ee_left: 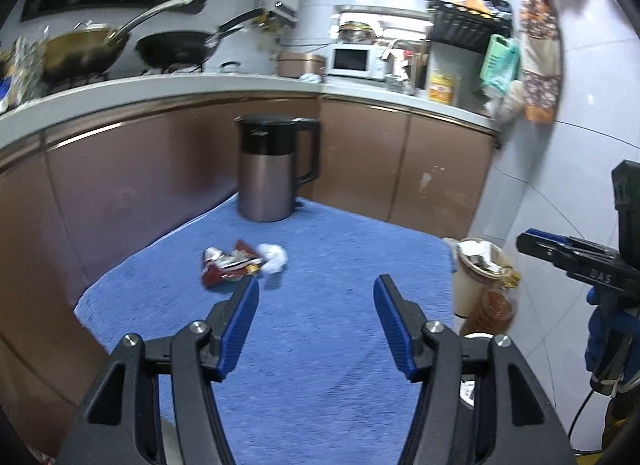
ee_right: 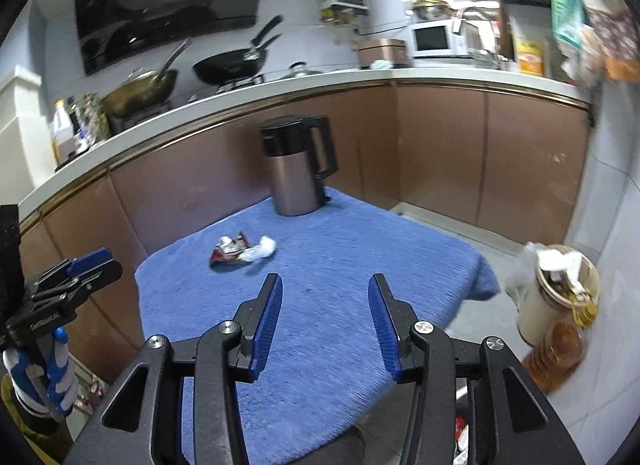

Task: Collect trash
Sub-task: 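Move both open tools back over the red snack bag and tissue, then grasp the red snack bag with the left tool while the right tool grasps the white tissue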

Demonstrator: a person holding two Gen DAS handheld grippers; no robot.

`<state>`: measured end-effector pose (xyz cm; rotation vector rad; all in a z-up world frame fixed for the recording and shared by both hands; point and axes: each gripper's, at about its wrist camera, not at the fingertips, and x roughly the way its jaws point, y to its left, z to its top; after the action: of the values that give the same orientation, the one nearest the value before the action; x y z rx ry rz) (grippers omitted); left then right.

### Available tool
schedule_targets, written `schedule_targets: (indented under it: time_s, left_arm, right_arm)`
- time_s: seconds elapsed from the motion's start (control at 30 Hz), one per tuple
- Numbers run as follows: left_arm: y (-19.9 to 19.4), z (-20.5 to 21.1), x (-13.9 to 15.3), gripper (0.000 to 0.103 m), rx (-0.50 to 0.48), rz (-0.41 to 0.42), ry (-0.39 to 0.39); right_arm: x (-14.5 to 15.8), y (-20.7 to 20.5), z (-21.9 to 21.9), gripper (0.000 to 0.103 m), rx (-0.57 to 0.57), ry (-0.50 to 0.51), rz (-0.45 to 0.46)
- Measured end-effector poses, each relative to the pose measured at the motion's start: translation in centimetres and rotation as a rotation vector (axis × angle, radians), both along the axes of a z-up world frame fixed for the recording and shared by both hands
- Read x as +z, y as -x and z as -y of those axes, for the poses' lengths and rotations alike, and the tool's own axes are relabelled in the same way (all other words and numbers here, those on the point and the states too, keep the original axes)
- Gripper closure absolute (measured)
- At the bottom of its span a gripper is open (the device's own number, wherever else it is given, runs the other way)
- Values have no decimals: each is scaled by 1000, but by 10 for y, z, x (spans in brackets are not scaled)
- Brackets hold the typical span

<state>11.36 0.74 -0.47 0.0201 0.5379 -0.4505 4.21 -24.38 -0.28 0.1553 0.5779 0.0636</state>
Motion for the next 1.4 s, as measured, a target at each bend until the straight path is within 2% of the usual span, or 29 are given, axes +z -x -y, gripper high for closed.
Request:
schedule_targets:
  time_s: [0.37, 0.6, 0.93, 1.07, 1.37, 1.4]
  left_arm:
    - [-62, -36, -45, 45, 109, -126, -5]
    - [-122, -45, -72, 45, 154, -209, -11]
    - [-216, -49, -106, 45, 206, -302, -12]
    - [-248, -44, -128, 45, 217, -347, -27]
    - [-286, -34, -163, 46, 202, -420, -39]
    - [-290, -34, -166, 49, 207, -429, -41]
  right_arm:
    - [-29, -73, -27, 57, 117, 28, -90]
    - [-58, -141, -39, 57, 173, 21, -159]
    - [-104, -258, -76, 57, 273, -76, -238]
    - [-130, -304, -91, 57, 284, -137, -289]
    - [-176, -361, -106, 57, 254, -179, -372]
    - [-179, -364, -105, 57, 253, -185, -377]
